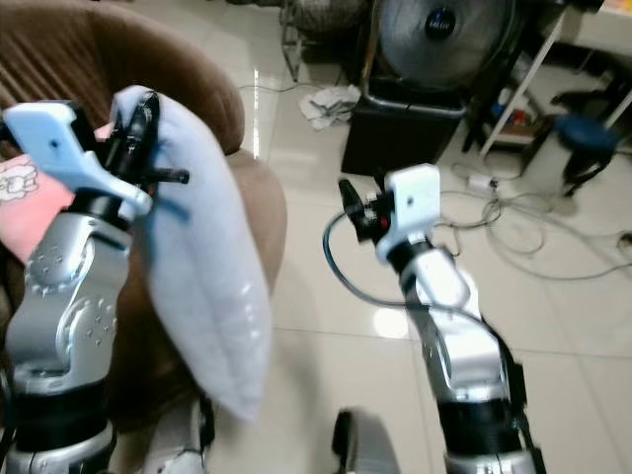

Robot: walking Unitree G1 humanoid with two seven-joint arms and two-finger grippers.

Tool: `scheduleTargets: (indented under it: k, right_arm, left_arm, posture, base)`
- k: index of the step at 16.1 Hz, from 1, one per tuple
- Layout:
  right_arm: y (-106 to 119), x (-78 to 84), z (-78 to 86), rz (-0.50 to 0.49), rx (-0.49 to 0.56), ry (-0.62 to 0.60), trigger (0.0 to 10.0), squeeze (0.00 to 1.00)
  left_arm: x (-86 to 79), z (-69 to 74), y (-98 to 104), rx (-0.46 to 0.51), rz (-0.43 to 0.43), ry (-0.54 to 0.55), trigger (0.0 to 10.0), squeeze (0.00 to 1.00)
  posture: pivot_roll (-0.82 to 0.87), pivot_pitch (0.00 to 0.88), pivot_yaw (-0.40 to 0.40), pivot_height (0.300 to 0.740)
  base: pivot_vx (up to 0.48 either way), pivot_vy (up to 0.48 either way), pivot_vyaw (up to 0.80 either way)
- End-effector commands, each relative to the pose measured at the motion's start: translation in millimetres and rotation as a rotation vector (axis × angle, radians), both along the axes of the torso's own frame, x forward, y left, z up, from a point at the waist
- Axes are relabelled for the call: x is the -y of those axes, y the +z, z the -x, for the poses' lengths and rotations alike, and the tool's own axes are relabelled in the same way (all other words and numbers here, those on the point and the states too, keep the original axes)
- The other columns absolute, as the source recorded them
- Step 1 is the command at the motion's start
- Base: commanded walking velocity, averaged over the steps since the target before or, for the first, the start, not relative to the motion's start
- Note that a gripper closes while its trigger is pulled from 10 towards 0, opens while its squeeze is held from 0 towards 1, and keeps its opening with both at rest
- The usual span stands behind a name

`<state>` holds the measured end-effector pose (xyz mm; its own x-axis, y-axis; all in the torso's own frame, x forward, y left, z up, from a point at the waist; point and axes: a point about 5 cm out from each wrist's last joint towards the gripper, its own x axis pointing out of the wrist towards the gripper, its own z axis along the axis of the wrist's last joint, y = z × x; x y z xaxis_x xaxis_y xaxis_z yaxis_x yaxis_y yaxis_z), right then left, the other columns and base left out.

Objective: Move the pillow to the sofa from floor

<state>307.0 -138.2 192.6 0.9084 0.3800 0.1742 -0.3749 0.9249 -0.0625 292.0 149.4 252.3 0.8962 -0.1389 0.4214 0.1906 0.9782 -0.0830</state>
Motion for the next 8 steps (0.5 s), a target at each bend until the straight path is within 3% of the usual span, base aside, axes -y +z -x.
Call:
scheduleTargets:
  k: [1, 3, 5, 6, 8]
  right_arm:
    - [-4.5, 4.4, -2.4, 0.002, -0.033, -0.001, 10.0, 0.00]
    - [-8.3, 3.2, -1.2, -0.006, -0.046, -0.002, 10.0, 0.00]
    - [-17.9, 3.1, 7.9, -0.025, -0.075, -0.035, 10.0, 0.00]
    - [-20.5, 7.4, 12.1, -0.017, -0.079, -0.063, 10.0, 0.00]
    - [-21.0, 14.4, 15.3, 0.003, -0.082, -0.102, 10.0, 0.00]
  left_arm:
    - [5.3, 9.2, 12.8, 0.050, -0.024, 0.001, 0.0, 0.00]
    - [4.6, 12.9, 6.7, 0.014, -0.035, 0.012, 0.0, 0.00]
    - [6.1, 9.8, -10.2, -0.077, -0.045, -0.028, 4.5, 0.00]
    - [7.2, 6.4, -23.2, -0.135, -0.065, -0.037, 10.0, 0.00]
    - [6.8, 4.1, -36.2, -0.191, -0.080, -0.049, 10.0, 0.00]
  posture:
    - [0.15, 0.000, -0.133, 0.685]
    - [0.15, 0.000, -0.107, 0.700]
    - [0.11, 0.000, -0.033, 0.725]
    - [0.09, 0.000, -0.015, 0.735]
    - [0.04, 0.000, 0.017, 0.740]
  base:
    - [0.000, 0.000, 0.00]
    - [0.000, 0.000, 0.00]
    - [0.000, 0.000, 0.00]
    - [0.000, 0.000, 0.00]
    - [0.000, 0.000, 0.00]
